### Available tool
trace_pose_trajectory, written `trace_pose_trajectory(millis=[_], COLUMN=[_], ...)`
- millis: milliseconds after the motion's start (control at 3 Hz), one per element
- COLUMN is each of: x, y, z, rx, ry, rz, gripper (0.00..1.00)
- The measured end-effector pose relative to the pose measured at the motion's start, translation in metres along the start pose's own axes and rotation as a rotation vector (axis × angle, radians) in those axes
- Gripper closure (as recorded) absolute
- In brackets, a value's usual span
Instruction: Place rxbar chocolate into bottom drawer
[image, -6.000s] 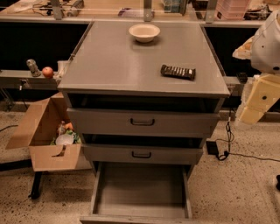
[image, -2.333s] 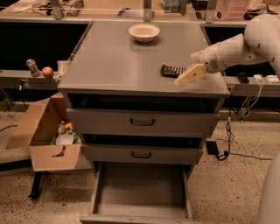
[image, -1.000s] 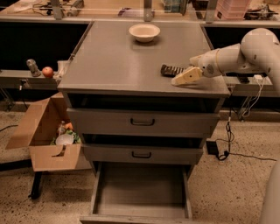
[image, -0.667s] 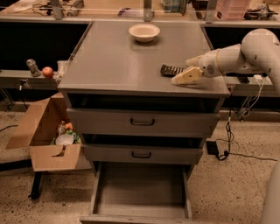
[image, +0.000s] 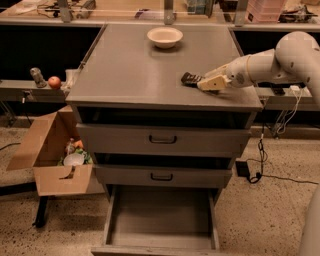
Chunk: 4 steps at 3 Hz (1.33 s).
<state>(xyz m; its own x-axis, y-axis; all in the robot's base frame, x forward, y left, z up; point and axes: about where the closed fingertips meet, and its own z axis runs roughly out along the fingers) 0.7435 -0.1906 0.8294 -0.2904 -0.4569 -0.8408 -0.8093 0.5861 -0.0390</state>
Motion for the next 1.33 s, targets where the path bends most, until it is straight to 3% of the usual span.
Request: trace_pose_trajectory(millis=[333, 667, 1000, 1333], x=[-0.034, -0.068, -0.068, -0.053], y=[0.022, 0.045, 0.045, 0.087], z=[-0.024, -0.05, -0.05, -0.047], rx=[-0.027, -0.044, -0.044, -0.203], ry=[-0.109, -0.206, -0.206, -0.208], rz=[-0.108, -0.24, -0.24, -0.341], gripper=[1.0, 1.0, 1.0, 1.0])
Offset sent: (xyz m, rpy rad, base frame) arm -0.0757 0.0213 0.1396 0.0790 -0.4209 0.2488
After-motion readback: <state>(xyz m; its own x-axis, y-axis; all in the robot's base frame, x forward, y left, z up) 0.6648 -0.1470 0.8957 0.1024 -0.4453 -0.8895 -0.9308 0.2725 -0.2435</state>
